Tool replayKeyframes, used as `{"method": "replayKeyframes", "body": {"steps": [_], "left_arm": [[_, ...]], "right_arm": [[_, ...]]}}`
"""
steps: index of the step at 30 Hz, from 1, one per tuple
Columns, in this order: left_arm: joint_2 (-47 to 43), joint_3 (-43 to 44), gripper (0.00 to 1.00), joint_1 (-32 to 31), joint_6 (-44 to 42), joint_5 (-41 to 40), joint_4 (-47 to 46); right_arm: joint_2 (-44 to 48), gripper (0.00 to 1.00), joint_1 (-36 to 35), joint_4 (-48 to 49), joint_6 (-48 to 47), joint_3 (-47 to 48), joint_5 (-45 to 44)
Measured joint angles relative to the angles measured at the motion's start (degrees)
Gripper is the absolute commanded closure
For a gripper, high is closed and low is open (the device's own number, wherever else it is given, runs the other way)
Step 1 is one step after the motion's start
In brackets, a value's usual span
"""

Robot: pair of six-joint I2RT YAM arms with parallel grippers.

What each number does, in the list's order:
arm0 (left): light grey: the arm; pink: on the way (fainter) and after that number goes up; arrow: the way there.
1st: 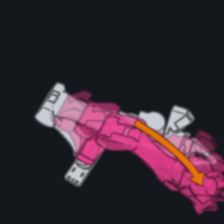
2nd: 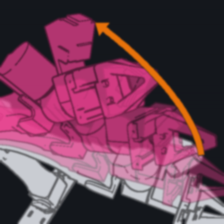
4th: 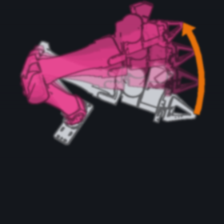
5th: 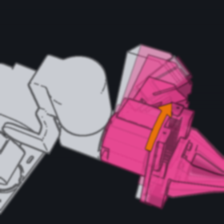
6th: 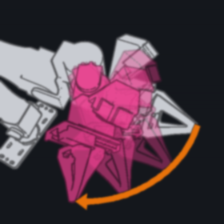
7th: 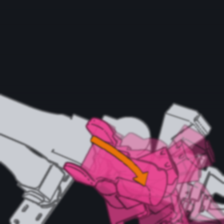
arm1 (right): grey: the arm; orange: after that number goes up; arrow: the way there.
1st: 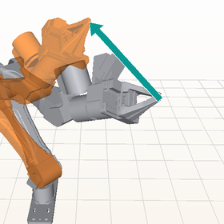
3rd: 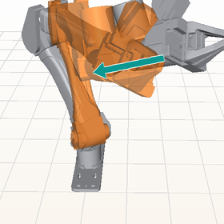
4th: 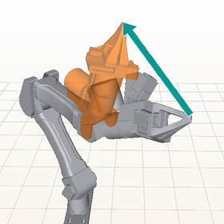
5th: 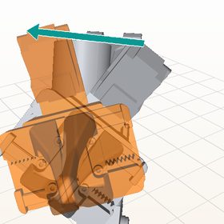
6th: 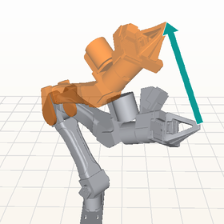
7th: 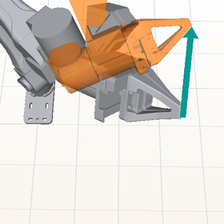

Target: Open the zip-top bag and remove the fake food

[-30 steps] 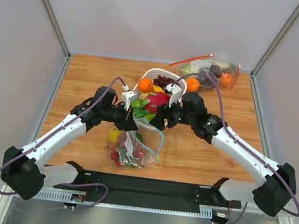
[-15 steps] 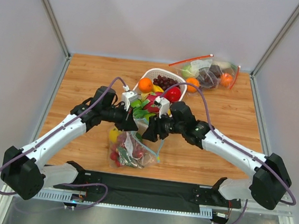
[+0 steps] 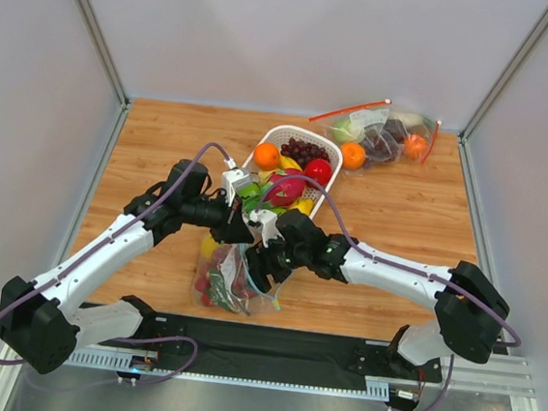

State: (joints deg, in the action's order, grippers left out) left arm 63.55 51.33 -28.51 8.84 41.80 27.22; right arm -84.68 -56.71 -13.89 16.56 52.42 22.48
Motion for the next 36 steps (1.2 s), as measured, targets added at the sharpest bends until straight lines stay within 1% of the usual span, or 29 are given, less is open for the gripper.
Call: {"method": "replayKeyframes", "body": {"steps": [1, 2, 5, 9, 15, 17, 18, 20, 21, 23, 24, 26, 27, 28, 33, 36], "left_arm": [[0.0, 0.0, 1.0, 0.0, 0.0, 0.1, 0.0], [0.0, 0.0, 1.0, 0.0, 0.0, 0.1, 0.0], [0.0, -0.1, 1.0, 0.0, 0.0, 0.1, 0.5], [0.0, -0.3, 1.0, 0.3, 0.0, -0.1, 1.2], [0.3, -0.7, 1.0, 0.4, 0.0, 0.2, 1.6], [0.5, -0.8, 1.0, 0.4, 0.0, 0.2, 1.6], [0.5, -0.8, 1.0, 0.4, 0.0, 0.2, 1.5], [0.5, -0.8, 1.0, 0.4, 0.0, 0.1, 1.3], [0.6, -0.8, 1.0, 0.4, 0.0, 0.1, 1.1], [0.7, -0.8, 1.0, 0.6, 0.0, -0.3, 1.0], [0.7, -0.8, 1.0, 0.6, 0.0, -0.4, 1.0], [0.9, -0.8, 1.0, 0.8, 0.0, -0.7, 1.0], [0.9, -0.8, 1.0, 0.8, 0.0, -0.8, 1.1], [1.0, -0.8, 1.0, 0.8, 0.0, -0.9, 1.1], [1.6, -0.8, 1.0, 0.8, 0.0, -0.9, 1.0], [1.9, -0.8, 1.0, 0.7, 0.0, -0.2, 0.7]], "right_arm": [[0.0, 0.22, -0.6, 0.1, -0.1, 0.0, 0.2], [0.0, 0.2, -1.0, 0.3, -0.1, 0.0, 0.2], [-0.6, 0.16, -1.8, 1.3, -0.2, 0.0, 0.0], [-1.6, 0.16, -2.6, 4.0, 0.6, -0.7, -2.0], [-2.0, 0.18, -4.4, 14.0, 2.4, -5.9, -7.3], [-2.5, 0.23, -4.8, 16.4, 2.8, -6.6, -8.9], [-2.8, 0.31, -4.9, 17.1, 2.9, -6.7, -9.7], [-3.5, 0.41, -5.0, 18.6, 3.0, -6.7, -11.3], [-3.9, 0.5, -5.1, 19.3, 3.0, -6.7, -12.1], [-4.4, 0.59, -5.2, 20.0, 3.0, -6.7, -13.1], [-4.7, 0.7, -5.2, 20.3, 2.9, -6.7, -13.6], [-5.1, 0.84, -5.2, 20.8, 2.8, -6.7, -14.1], [-5.2, 0.95, -5.3, 20.8, 2.7, -6.7, -14.6], [-5.3, 1.0, -5.3, 20.7, 2.6, -6.7, -15.0], [-5.0, 1.0, -5.4, 19.5, 2.5, -6.6, -16.6], [-3.7, 1.0, -5.5, 17.1, 2.4, -6.6, -17.5]]}}
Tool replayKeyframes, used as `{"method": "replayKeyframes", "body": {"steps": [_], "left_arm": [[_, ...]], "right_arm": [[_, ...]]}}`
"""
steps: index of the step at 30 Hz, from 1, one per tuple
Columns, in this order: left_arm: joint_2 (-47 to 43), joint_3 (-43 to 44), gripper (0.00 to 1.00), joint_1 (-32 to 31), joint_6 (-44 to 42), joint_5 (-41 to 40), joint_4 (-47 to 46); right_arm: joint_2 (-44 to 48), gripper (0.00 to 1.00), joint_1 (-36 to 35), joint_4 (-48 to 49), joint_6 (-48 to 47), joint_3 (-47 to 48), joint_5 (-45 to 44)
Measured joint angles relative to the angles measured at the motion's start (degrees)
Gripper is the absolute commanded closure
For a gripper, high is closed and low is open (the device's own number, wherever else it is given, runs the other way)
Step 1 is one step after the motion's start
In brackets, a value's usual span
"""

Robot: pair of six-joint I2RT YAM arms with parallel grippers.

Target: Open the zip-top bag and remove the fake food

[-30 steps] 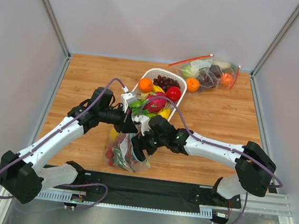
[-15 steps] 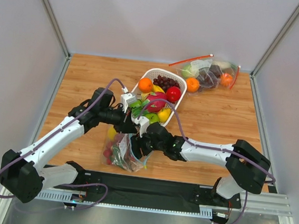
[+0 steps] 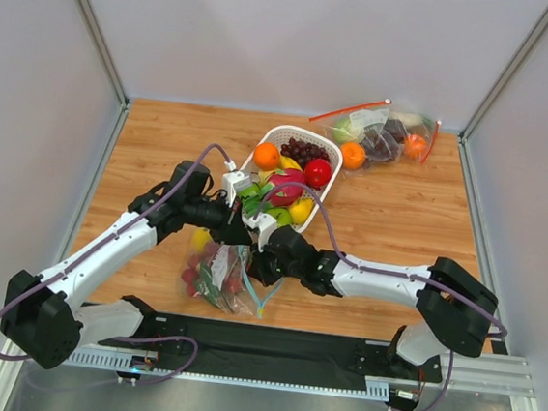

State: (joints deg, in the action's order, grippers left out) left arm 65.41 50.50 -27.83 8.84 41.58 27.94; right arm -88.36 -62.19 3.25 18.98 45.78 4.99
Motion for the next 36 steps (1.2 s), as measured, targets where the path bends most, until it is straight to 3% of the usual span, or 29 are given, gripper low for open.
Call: {"method": "replayKeyframes", "body": {"steps": [13, 16, 23, 28, 36], "left_arm": [[0.0, 0.0, 1.0, -0.2, 0.0, -0.1, -0.2], [0.0, 0.0, 1.0, -0.2, 0.0, 0.1, -0.2], [0.2, 0.0, 1.0, -0.2, 0.0, 3.2, -0.7], [0.8, 0.0, 1.0, -0.2, 0.1, 6.6, -1.3], [2.1, -1.0, 1.0, 0.2, 0.9, 8.5, -3.7]], "right_arm": [[6.9, 0.99, 0.0, -6.0, -0.9, 0.5, -2.9], [5.6, 0.86, 0.0, -4.7, -0.7, 0.5, -2.5], [1.9, 0.33, 0.0, 4.6, 0.7, -1.0, -1.6], [-0.3, 0.26, 0.0, 12.1, 0.8, -3.6, -1.4], [-4.7, 0.24, 0.0, 29.1, 1.8, -9.4, -1.1]]}}
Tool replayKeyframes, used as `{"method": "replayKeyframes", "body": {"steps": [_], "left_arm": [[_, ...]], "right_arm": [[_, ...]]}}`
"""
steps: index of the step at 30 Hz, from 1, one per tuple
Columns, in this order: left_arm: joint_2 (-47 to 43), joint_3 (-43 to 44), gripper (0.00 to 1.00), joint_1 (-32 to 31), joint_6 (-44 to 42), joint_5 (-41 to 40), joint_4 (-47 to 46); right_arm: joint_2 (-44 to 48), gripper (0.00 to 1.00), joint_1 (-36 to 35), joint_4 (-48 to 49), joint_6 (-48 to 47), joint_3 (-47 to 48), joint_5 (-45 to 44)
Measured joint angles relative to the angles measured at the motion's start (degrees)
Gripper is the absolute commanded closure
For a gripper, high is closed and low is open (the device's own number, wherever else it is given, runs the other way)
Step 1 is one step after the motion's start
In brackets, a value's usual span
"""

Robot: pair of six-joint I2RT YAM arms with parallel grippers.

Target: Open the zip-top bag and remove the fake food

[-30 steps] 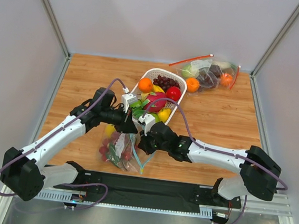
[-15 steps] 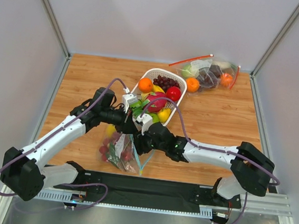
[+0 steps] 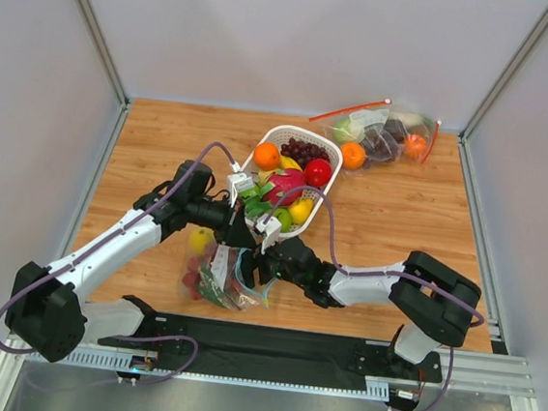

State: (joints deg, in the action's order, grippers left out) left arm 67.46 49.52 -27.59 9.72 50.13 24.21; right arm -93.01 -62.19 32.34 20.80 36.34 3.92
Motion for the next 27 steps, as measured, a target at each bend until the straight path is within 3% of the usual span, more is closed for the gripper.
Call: {"method": "replayKeyframes", "body": {"steps": [4, 7, 10, 15, 16, 27], "left_arm": [[1.1, -0.2, 1.0, 0.6, 0.4, 0.3, -0.3], [1.8, -0.3, 1.0, 0.9, 0.4, 0.1, -0.5], [1.8, -0.4, 1.0, 1.1, 0.4, -0.2, -1.6], [1.8, -0.4, 1.0, 1.2, 0.4, -0.5, -3.3], [1.8, -0.4, 1.0, 1.2, 0.4, -0.6, -3.8], [1.7, 1.3, 1.0, -0.3, -0.3, -4.2, -0.5]], "right_arm": [[-2.6, 0.28, 0.1, 4.5, 0.0, -0.4, -0.4], [-4.0, 0.43, 0.1, 6.1, -0.1, -0.3, -0.4], [-4.4, 0.65, 0.0, 6.3, -0.4, 0.0, -0.3], [-4.4, 0.88, -0.2, 6.1, -0.1, 0.4, -1.1], [-4.3, 0.98, -0.2, 6.1, 0.1, 0.4, -1.3], [6.6, 1.0, -0.4, -5.7, -0.8, -1.9, -5.9]]}}
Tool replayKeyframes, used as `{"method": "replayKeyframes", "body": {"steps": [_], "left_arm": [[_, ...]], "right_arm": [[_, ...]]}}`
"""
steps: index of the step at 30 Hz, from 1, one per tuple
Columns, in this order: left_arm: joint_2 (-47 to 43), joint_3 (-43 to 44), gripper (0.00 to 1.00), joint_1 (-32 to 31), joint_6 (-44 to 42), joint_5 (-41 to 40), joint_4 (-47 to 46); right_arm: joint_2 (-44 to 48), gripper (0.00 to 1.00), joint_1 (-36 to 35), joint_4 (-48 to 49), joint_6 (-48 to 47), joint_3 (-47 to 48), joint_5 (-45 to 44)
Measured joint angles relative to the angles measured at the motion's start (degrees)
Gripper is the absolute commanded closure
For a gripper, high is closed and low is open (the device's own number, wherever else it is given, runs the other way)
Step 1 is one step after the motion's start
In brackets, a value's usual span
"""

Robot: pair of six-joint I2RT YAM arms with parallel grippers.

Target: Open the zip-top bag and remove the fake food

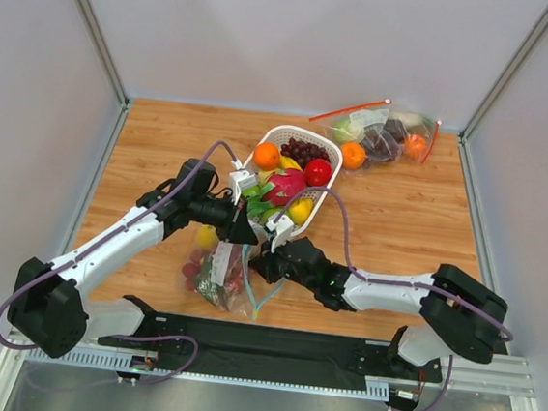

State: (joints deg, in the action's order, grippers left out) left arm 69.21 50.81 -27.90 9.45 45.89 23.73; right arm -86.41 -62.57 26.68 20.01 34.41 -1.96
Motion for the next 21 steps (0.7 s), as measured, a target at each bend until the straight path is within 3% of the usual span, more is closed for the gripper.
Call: {"method": "replayKeyframes", "body": {"steps": [21], "left_arm": [[1.5, 0.3, 1.0, 1.9, -0.2, -5.9, 3.1]], "right_arm": [[24.0, 1.0, 0.0, -17.7, -1.6, -3.6, -8.5]]}}
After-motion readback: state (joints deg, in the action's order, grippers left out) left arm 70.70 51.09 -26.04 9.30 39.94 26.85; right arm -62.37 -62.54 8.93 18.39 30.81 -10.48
